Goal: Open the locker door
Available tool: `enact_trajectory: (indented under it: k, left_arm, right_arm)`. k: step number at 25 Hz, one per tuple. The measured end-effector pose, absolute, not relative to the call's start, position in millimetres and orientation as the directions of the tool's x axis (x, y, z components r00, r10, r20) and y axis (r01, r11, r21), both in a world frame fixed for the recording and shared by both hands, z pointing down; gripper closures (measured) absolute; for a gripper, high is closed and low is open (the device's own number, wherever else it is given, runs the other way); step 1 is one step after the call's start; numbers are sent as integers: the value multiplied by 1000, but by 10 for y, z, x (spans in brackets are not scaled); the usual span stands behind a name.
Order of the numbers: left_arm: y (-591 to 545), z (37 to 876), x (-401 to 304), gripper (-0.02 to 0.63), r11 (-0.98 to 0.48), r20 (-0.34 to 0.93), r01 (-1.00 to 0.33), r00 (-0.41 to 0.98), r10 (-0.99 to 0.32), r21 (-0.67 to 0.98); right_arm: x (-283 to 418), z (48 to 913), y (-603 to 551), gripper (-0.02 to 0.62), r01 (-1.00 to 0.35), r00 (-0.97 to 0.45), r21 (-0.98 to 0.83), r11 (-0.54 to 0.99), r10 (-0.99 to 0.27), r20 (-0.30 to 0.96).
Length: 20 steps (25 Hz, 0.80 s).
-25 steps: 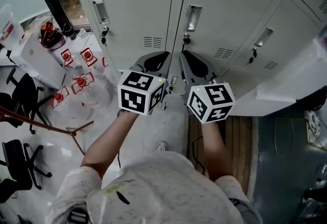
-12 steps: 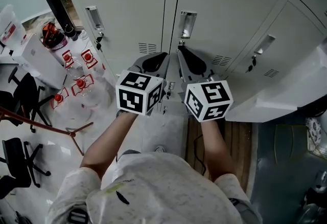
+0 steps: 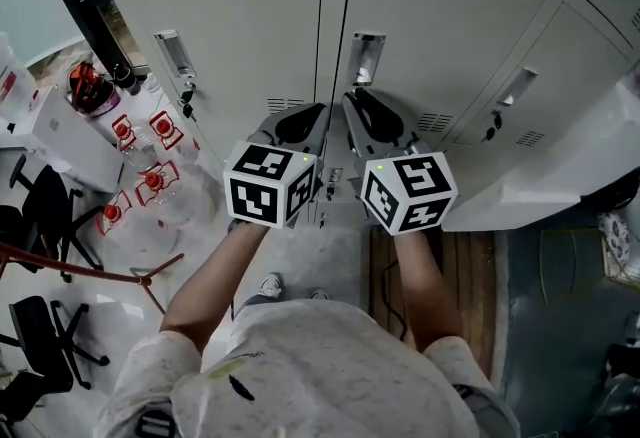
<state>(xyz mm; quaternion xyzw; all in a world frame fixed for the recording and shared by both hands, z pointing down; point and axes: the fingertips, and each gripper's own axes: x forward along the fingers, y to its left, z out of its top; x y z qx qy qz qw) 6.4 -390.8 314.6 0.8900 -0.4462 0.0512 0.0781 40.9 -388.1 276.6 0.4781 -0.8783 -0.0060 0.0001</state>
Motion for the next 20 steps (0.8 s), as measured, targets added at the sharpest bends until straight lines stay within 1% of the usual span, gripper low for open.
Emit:
enact_trajectory:
  k: [4,10,20]
  left_arm:
    - [-4039,3096,-3,598,-619,146,-779,627,-765,99]
    - [-4144,3071,-21,598,-677,136,-730,683,-718,93]
    - [-4232,3034,-69,598,-740,121,-666,745,-656,91]
  right_arm:
    - [372,2709,-3995,511,-862,-506,23,506,-862,-10]
    - [361,2671,-4139,476,-901,-434,38,433,-901,-16]
    - [341,2621,-4293,454,-929,-370,25,369,-929,-25]
